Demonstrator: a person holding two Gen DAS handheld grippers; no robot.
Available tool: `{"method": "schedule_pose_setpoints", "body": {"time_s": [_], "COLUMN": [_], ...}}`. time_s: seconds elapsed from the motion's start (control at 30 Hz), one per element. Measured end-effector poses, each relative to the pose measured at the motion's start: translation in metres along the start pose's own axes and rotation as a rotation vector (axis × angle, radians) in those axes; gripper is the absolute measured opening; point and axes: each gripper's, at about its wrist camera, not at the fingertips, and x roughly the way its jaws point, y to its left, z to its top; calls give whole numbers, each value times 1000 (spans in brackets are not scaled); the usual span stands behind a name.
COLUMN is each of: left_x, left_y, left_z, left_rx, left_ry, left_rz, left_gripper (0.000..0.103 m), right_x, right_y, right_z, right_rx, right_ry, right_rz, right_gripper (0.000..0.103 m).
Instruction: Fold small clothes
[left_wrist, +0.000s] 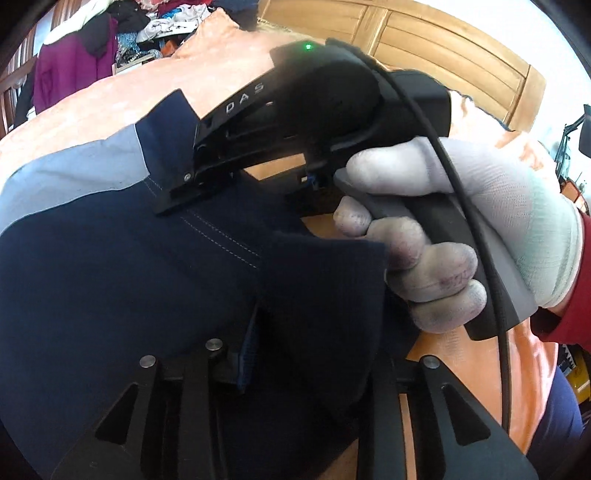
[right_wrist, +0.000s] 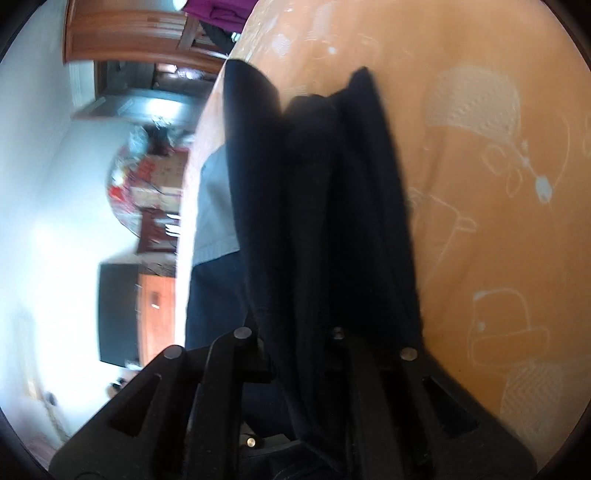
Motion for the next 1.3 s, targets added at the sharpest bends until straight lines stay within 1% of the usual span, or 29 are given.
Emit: {"method": "schedule_pose_setpoints", "body": {"time_s": [0.07,0.1,0.13,0.17,0.2,0.23,0.3,0.33,0.37,0.4,0.47,0.5,0.53,0.57,0.6,0.63,0.7,0.73,0.77,0.8,0.87,0.93,0.97,1.03,1.07,1.17,1.23,1.27,1.3], "left_x": [-10,-13,-23,-39,-50,-65,-102,-114,-133,-151,-175,-175,-183,-189,-196,-192,-198,-196,-194,-189,-172,-155,-147,-134,-131,-121,-109,-102,-97], "left_y": [-4,-10,-12,-17,-20,-24,-29,-29,-28,-17,-18,-20,-13,-12,-4,12,24,31,37,40,35,34,32,36,41,59,68,69,70], "left_z": [-1,3,1,-2,-5,-9,-21,-25,-33,-39,-54,-63,-71,-82,-93,-97,-111,-116,-118,-117,-120,-121,-120,-117,-116,-110,-105,-102,-101], "left_rx": [8,9,11,13,15,15,2,-8,-25,-39,-80,-95,-118,-147,-179,-194,-242,-261,-268,-254,-233,-222,-214,-206,-217,-260,-265,-246,-237], "left_ry": [0,4,2,-17,-34,-52,-108,-124,-151,-171,-198,-205,-206,-203,-198,-194,-182,-182,-180,-171,-144,-108,-98,-76,-78,-82,-63,-47,-33], "left_rz": [1,2,-2,-14,-21,-20,-11,-7,10,27,89,116,138,151,165,178,194,195,193,192,196,200,215,247,263,287,283,289,289], "left_gripper": [34,35,35,35,35,37,37,40,42,45,48,48,48,48,49,49,49,49,50,50,50,50,50,50,50,50,49,50,50], "right_x": [-2,-4,-9,-14,-19,-24,-34,-38,-39,-41,-43,-46,-48,-58,-68,-77,-92,-89,-83,-77,-65,-56,-60,-57,-63,-64,-64,-61,-59], "right_y": [-1,-2,0,2,2,5,9,14,19,24,28,31,39,46,62,65,76,81,82,75,60,45,36,36,37,42,40,37,34], "right_z": [-2,-4,-7,-12,-16,-23,-34,-43,-49,-59,-65,-69,-71,-70,-75,-74,-79,-78,-80,-82,-84,-82,-82,-81,-84,-80,-77,-74,-73], "right_rx": [18,25,20,17,19,13,-10,-21,-29,-41,-49,-52,-88,-145,-230,-269,-330,-350,-363,-370,-358,-333,-321,-319,-323,-315,-300,-291,-283], "right_ry": [29,49,67,86,97,108,129,134,137,147,165,167,145,102,34,-7,-67,-59,-29,-2,50,73,77,78,72,43,29,22,10], "right_rz": [49,53,48,48,46,46,32,30,28,21,5,-10,-65,-128,-202,-227,-208,-190,-189,-197,-246,-253,-254,-251,-250,-235,-232,-231,-231], "right_gripper": [11,13,19,24,35,41,45,49,52,56,61,68,69,70,70,70,68,67,67,64,60,59,58,57,57,57,55,53,34]}}
